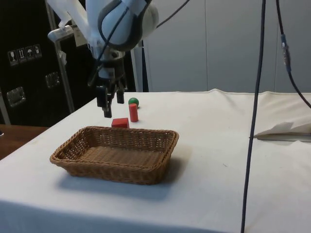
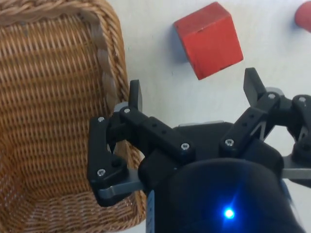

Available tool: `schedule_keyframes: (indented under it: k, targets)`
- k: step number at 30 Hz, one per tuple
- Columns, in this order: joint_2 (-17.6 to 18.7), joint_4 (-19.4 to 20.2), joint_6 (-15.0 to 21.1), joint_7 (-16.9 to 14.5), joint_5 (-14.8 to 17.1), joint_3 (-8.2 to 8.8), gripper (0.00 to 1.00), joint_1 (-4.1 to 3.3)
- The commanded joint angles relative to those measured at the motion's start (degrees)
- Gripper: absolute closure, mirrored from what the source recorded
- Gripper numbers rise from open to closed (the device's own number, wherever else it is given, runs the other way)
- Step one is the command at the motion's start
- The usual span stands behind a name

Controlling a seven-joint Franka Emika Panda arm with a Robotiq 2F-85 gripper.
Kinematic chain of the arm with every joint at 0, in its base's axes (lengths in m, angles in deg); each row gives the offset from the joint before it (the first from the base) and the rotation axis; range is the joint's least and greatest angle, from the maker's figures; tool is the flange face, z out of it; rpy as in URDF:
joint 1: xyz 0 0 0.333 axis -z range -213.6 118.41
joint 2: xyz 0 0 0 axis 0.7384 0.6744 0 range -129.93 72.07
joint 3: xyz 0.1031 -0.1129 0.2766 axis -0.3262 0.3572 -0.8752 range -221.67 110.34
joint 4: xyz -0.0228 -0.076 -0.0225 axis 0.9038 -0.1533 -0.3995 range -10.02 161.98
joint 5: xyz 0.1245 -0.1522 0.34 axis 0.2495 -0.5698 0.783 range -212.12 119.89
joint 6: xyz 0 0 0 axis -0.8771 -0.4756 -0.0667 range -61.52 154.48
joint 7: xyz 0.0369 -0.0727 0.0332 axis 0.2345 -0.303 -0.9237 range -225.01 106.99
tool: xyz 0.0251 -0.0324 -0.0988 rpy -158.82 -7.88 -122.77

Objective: Pick up the object to the left of the cylinder and place it into the basket.

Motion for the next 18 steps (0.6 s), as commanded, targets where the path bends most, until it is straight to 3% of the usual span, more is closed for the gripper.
schedule_keyframes:
  k: [1,4,5,6,14,15,16,18]
  targets:
    - [0.5,-0.2,0.8,-0.5,0.7,-0.52,0.0,0.46]
    - [1.3,-0.3,1.5,-0.3,0.8,-0.57,0.0,0.46]
    - [1.1,-0.1,1.1,0.1,0.2,0.0,0.0,0.0]
    - [1.5,-0.3,1.8,-0.3,0.9,-0.57,0.0,0.46]
    - [3.7,-0.4,4.0,-0.7,1.2,-0.23,0.0,0.86]
    - [3.7,-0.5,3.5,-0.1,0.6,0.34,0.0,0.23]
    - [3.9,-0.4,4.1,-0.9,1.2,-0.11,0.0,0.92]
    - [4.1,-0.4,4.2,-1.0,1.3,0.0,0.0,0.97]
